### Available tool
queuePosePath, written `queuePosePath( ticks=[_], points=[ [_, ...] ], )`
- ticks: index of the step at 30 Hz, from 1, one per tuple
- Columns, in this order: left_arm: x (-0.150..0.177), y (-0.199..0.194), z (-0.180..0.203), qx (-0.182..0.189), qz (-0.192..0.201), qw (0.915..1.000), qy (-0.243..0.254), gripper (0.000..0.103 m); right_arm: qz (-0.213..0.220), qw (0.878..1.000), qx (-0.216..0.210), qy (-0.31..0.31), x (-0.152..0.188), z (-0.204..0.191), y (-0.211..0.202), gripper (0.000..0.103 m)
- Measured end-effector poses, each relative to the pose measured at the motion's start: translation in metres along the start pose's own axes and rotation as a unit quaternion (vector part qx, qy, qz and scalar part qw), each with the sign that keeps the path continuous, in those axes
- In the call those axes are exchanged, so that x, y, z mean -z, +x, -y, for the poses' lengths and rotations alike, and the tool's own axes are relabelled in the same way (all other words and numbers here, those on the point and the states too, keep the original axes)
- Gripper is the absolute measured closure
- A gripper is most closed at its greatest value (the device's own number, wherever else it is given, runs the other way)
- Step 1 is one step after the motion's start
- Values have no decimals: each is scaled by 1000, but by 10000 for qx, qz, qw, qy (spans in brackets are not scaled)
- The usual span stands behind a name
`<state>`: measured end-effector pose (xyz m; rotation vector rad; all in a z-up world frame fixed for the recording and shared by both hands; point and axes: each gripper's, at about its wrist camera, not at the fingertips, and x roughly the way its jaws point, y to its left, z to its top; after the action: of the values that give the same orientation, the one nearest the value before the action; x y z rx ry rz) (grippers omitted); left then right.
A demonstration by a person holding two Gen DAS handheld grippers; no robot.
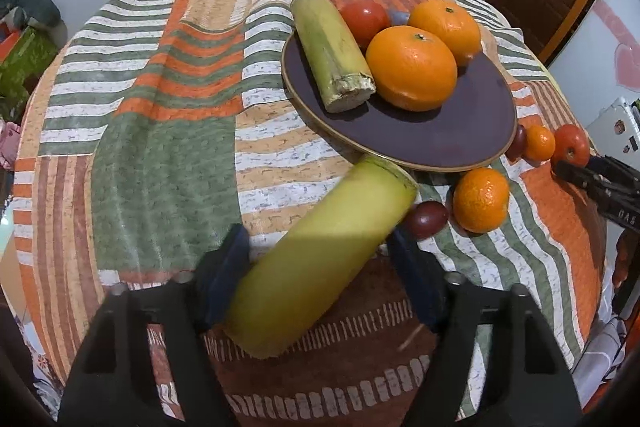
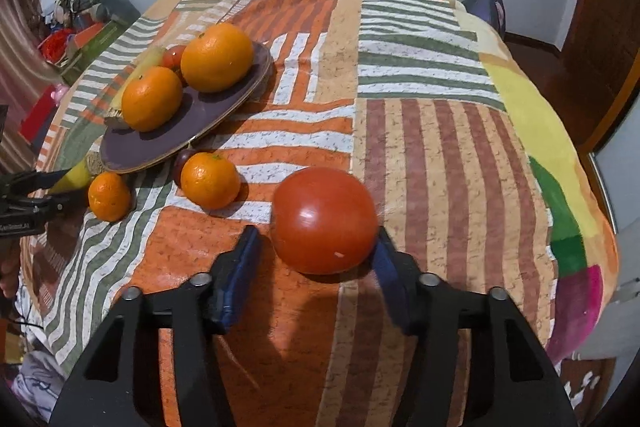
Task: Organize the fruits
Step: 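Grasp the smooth yellow cylinder with left tool while right tool grasps a red tomato, then lift the yellow cylinder with left tool while right tool carries the tomato toward the plate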
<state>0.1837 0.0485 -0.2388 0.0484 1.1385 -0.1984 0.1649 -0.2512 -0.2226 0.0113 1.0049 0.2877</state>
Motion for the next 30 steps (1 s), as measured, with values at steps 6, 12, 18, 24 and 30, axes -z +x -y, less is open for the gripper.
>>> queuePosePath(
  ticks=[6,12,18,24,30],
  points=[
    [10,-10,-2,43,-71,9999,-136,56,53,9998,-144,88,0,3,-2,58],
    [29,-25,4,220,-130,9997,35,64,163,9995,-268,6,1,-3,-9,58],
    [22,-20,4,282,-224,9993,-100,64,217,9993,-296,-67,-4,-8,-13,58],
    [1,-5,1,378,-196,9989,-182,64,266,9991,-296,-141,-7,-13,-17,58],
    [-1,-6,1,305,-79,9993,-207,65,342,9986,-338,-235,-16,-19,-18,58]
  ],
)
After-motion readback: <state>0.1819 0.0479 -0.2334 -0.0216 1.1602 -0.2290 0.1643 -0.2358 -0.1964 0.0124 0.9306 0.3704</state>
